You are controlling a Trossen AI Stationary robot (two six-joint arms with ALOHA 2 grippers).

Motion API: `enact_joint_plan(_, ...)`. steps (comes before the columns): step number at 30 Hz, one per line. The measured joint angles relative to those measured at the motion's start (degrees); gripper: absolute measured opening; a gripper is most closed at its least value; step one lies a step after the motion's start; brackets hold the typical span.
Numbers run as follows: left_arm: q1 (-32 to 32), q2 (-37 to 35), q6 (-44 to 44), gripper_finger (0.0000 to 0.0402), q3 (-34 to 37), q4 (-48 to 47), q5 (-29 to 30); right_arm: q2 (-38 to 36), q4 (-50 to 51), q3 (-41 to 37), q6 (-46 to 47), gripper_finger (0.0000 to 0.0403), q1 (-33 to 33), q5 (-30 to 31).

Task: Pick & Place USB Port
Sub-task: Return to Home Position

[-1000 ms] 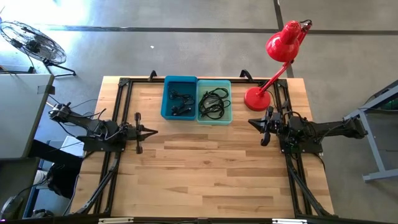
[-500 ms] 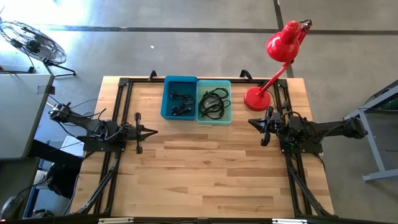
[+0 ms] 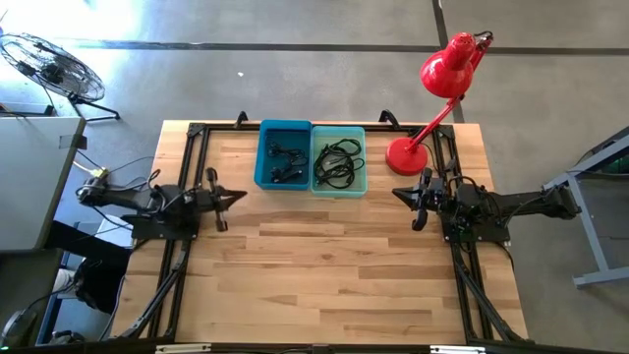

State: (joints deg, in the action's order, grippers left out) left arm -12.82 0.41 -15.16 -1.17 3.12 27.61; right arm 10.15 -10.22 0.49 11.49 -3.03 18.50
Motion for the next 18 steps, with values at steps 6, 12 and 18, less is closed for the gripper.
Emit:
enact_joint_plan(6, 4.6, 0.0, 0.0, 0.0000, 0.0, -0.2, -0.3, 0.0, 0.1, 0.0, 0.0, 0.0000, 0.0, 0.0)
enact_joint_plan(12, 7.3, 0.0, 0.0, 0.0000, 0.0, -0.2, 0.0, 0.0, 0.1, 0.0, 0.0, 0.0000, 0.0, 0.0)
enact_joint_plan(18, 7.2, 0.0, 0.0, 0.0000, 0.0, -0.2, 0.0, 0.0, 0.1, 0.0, 0.0, 0.0000, 0.0, 0.0)
